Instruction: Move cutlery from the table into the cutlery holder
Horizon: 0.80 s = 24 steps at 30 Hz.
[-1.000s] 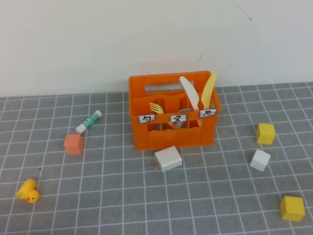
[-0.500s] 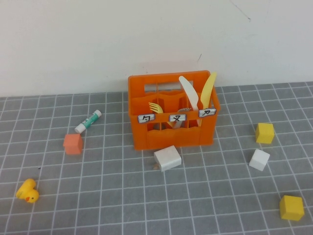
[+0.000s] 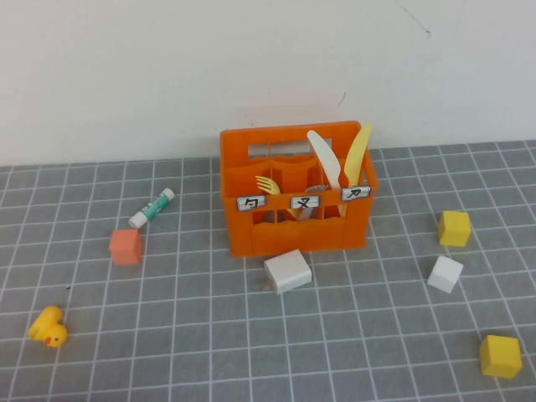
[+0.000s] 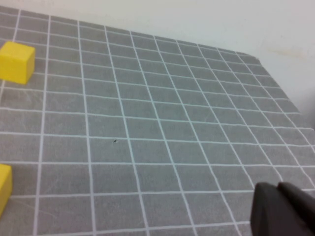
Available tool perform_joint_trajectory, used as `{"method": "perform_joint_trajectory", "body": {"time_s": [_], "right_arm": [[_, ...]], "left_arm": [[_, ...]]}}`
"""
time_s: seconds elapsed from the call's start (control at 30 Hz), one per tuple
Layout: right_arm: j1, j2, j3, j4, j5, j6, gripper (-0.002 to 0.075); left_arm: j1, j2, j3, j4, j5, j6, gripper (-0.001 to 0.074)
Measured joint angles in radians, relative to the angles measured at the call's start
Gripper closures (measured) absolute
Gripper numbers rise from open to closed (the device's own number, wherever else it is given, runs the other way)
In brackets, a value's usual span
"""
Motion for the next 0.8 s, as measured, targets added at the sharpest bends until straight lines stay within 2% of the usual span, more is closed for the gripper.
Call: {"method": "perform_joint_trajectory", "body": {"time_s": [0.2,0.33,0.4,0.8], "right_arm": [[0.0,0.0,0.0,0.048,-0.01,-0.057,0.0727],[0.0,0.0,0.0,0.244,-0.019,-0.26,0.0727],[0.0,0.0,0.0,0.312,-0.019,-0.307,0.0727],[0.012,0.0,0.0,0.215,-0.015,-0.007,0.0727]], "left_arm": [[0.0,0.0,0.0,0.0,0.0,0.0,0.0736],[0.0,0.0,0.0,0.0,0.0,0.0,0.0736],[0.0,0.0,0.0,0.0,0.0,0.0,0.0736],[0.0,0.0,0.0,0.0,0.0,-0.003,0.0736]]}}
